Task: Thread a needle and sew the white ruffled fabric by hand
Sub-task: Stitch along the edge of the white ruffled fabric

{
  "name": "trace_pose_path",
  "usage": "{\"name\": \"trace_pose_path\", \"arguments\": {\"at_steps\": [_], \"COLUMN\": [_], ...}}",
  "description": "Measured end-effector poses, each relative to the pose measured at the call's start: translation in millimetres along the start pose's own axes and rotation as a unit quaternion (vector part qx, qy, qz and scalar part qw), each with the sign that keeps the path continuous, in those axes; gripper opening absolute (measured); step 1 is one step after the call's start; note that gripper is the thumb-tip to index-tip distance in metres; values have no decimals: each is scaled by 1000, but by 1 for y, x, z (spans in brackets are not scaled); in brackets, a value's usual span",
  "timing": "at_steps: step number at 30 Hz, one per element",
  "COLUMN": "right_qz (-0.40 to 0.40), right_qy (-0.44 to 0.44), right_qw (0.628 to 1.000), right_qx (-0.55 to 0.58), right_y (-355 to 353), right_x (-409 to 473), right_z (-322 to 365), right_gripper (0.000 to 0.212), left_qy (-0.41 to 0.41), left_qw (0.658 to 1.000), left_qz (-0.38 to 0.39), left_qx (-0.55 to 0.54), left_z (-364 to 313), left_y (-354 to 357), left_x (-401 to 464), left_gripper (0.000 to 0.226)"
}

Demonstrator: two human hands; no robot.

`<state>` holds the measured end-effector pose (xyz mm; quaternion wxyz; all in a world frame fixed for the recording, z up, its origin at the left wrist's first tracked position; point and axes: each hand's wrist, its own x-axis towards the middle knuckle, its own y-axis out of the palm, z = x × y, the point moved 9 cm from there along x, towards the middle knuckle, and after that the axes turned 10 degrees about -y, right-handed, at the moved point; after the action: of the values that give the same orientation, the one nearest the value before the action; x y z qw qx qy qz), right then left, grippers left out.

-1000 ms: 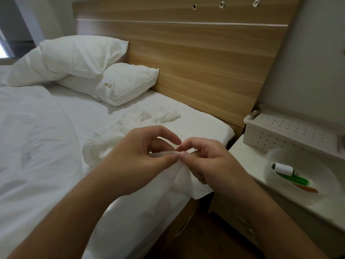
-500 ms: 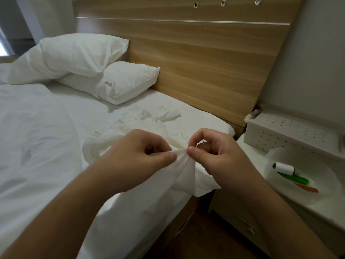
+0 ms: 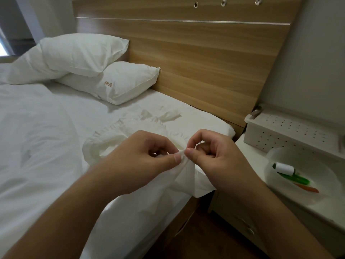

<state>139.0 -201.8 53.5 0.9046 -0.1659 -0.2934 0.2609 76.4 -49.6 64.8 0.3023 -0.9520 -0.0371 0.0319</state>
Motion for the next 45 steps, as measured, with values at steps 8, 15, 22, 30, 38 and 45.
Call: {"name": "trace_pose_path", "arguments": {"at_steps": [8, 15, 22, 30, 38, 45], "right_qz": [-18, -13, -17, -19, -25, 2], "right_qy": [95, 11, 21, 25, 21, 16], "right_qw": [977, 995, 998, 999, 999, 1000], "right_qx": [188, 100, 61, 43, 25, 13], "right_y": [-4, -6, -2, -1, -1, 1], "right_x": [-2, -4, -6, -6, -7, -8], "right_z": [-2, 19, 18, 16, 14, 17], "right_gripper": [5, 10, 10, 11, 12, 23], "left_qy": [-4, 4, 14, 9, 12, 18], "left_qw": [999, 999, 998, 998, 999, 999], "left_qz": [-40, -32, -23, -25, -35, -32], "left_qx": [-14, -34, -53, -57, -41, -29], "left_z": [3, 0, 0, 3, 1, -1], "left_y": [-9, -7, -6, -6, -7, -7], "left_x": [0, 0, 0, 1, 1, -1], "left_gripper": [11, 11, 16, 10, 11, 11]}}
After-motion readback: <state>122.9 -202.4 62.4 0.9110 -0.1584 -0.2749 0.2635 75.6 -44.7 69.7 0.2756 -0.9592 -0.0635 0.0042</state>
